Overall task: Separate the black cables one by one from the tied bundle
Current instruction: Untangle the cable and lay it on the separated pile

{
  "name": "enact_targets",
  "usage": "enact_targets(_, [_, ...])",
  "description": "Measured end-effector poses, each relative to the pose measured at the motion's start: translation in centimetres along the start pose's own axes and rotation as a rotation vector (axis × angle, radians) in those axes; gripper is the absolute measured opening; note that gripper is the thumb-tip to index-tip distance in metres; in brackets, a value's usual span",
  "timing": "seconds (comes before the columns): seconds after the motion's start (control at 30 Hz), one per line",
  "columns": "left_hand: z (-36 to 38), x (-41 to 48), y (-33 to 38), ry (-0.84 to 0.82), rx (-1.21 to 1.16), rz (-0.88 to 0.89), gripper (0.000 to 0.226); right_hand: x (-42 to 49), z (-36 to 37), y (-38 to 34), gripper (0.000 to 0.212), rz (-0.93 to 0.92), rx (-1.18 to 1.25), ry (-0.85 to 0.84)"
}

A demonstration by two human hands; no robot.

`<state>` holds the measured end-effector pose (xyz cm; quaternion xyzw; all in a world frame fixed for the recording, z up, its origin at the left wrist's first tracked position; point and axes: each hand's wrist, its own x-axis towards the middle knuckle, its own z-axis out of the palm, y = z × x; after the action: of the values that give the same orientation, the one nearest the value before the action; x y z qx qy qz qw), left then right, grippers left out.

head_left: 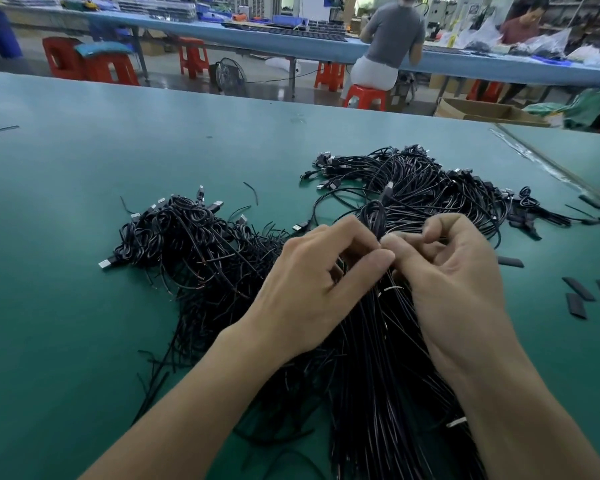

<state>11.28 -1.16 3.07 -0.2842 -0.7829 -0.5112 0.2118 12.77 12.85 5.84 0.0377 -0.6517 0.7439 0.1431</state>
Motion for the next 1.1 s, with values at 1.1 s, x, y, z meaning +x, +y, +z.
enact_targets(1.1, [-1.8,1.5,0.4,0.253,-0.111,-0.427,0.023,-0.7,0.2,1.3,0.042,-0.291,-0.635,-0.205])
